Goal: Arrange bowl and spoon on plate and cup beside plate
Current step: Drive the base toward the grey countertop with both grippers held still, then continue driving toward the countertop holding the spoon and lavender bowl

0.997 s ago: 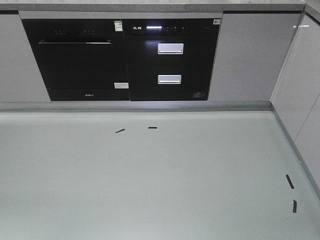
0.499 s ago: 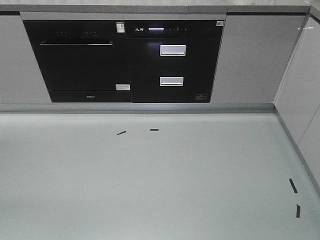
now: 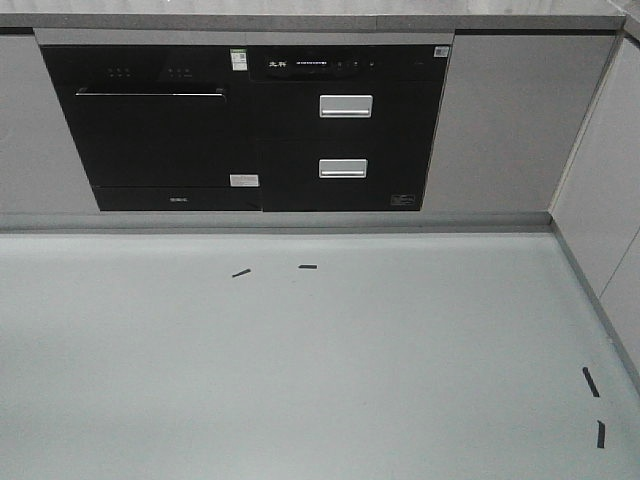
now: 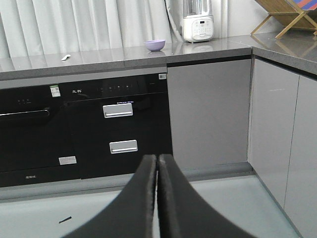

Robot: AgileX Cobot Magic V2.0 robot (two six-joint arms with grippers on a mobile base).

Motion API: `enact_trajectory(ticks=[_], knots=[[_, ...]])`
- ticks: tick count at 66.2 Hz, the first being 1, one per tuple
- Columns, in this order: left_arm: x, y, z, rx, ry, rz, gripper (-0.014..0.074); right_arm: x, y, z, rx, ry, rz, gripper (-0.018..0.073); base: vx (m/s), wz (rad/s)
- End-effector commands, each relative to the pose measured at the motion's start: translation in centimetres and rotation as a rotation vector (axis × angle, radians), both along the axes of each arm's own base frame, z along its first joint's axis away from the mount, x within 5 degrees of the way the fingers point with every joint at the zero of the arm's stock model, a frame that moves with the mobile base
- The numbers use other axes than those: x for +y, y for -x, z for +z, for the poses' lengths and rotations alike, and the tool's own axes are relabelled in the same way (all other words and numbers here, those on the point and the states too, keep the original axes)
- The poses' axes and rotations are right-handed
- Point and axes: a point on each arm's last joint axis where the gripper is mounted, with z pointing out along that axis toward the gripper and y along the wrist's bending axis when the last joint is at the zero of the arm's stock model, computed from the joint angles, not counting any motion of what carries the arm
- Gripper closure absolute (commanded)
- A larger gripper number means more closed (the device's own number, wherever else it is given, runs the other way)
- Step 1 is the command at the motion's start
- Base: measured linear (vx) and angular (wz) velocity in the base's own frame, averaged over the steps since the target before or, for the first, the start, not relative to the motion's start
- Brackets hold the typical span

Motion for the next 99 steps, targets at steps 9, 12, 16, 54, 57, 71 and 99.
enact_trajectory(ticks=[9,12,16,54,57,71,99], knots=[[-0.01,-0.02,-0.21,-0.065,0.012,-0.001,0.0602,0.04,0.02,0.21,-0.072,0.016,0.002,0.0564,0.09,-0.05],[-0.01,-0.02,-0.21,-0.065,0.012,-0.001,0.0602,0.04,0.02,0.21,-0.072,0.016,0.002,0.0564,0.10,-0.06],[-0.01,-0.02,-0.21,-0.065,0.012,-0.001,0.0602,0.04,0.02,0.21,-0.072,0.016,0.002,0.0564,0.10,-0.05],[-0.01,-0.02,-0.21,-0.065,0.012,-0.001,0.0602,0.04,0.02,0.21,-0.072,0.016,0.002,0.0564,0.11,-0.03],[-0.01,-0.02,-0.21,-0.065,0.012,-0.001,0.0602,0.04,0.02,0.21,-0.072,0.016,0.002,0.0564,0.11,-0.01],[-0.01,-0.02,-0.21,-0.065,0.012,-0.001,0.0602,0.04,0.02,0.21,-0.072,0.016,0.002,0.0564,0.11,-0.01],[-0.01,-0.02,-0.21,-0.065,0.012,-0.001,0.0602,0.04,0.02,0.21,-0.072,0.016,0.002,0.0564,0.10,0.01]])
